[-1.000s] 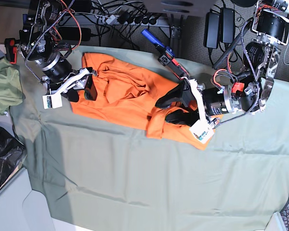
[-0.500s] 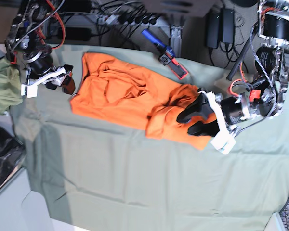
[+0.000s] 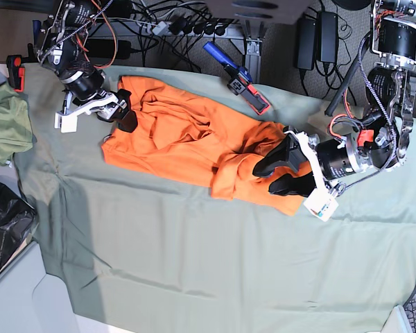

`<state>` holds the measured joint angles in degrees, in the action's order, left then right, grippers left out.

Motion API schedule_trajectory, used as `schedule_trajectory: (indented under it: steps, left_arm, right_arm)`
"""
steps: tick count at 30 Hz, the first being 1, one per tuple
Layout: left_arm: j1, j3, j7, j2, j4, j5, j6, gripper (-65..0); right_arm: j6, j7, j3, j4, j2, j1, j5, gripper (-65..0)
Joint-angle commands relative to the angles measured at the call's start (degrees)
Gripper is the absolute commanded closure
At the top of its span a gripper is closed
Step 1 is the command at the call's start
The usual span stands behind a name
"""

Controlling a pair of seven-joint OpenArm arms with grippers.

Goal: Fold the T-shirt properly
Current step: 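Fold the hem end toward the collar end held by the right gripper, then lift the collar end with the right gripper and fold it over the stack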

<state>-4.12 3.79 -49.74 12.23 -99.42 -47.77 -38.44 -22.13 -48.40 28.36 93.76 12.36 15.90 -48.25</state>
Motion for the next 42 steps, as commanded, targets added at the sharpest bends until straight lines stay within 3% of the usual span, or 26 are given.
schedule_trajectory:
  steps: [1,12,14,16,19,20,27,30,34,37,42]
  left_arm:
    - [0.8,-0.1,1.0,0.2,-1.0,-1.2,-1.2,-38.0]
    - [0.8,-0.1,1.1,0.4,-1.0,-1.1,-1.2,-38.0]
    - [1.0,-0.1,1.1,0.4,-1.0,-1.1,-1.2,-38.0]
    - [1.1,-0.1,1.1,0.4,-1.0,-1.2,-1.2,-38.0]
    - [1.1,-0.1,1.1,0.6,-1.0,-1.3,-1.2,-38.0]
    - [1.2,-0.1,1.3,1.0,-1.0,-1.3,-1.2,-38.0]
    - [1.6,-5.7,2.1,3.6,-1.1,-2.9,-1.5,-38.0]
    - [1.6,-9.2,1.9,4.9,-1.1,-4.1,-1.6,-38.0]
    - [1.4,-11.6,1.9,6.7,-1.1,-4.2,-1.6,-38.0]
    - [0.7,-11.7,1.9,8.0,-1.0,-4.0,-1.6,-38.0]
    - [-0.6,-11.7,1.9,11.3,-1.0,-3.8,-1.6,-38.0]
  right_arm:
    - [-4.7,0.3,-0.2,0.9,0.2,-0.2,-0.8,-43.6]
    - [-4.7,0.7,-5.3,0.9,-2.1,-0.2,-0.6,-43.3]
    - [-4.7,1.9,-5.3,0.9,-2.1,-0.3,-0.6,-40.7]
    - [-4.7,3.5,-5.3,0.9,-2.1,-0.3,-0.6,-29.8]
    - [-4.7,7.3,-5.3,0.9,-2.0,-0.3,1.7,-3.5]
    - [-4.7,8.6,-5.2,0.9,-1.8,-0.3,3.2,0.0]
    - [-4.7,10.0,0.0,0.9,1.7,-2.1,10.0,0.0]
    - [-4.7,10.0,3.2,0.9,4.6,-3.1,9.6,0.0]
    - [-4.8,6.6,4.1,1.7,7.6,-4.5,3.3,0.0]
    - [-4.9,5.7,2.7,5.8,6.8,-4.9,1.2,0.0]
    - [-4.9,6.3,-6.5,17.8,0.9,-4.9,5.1,0.0]
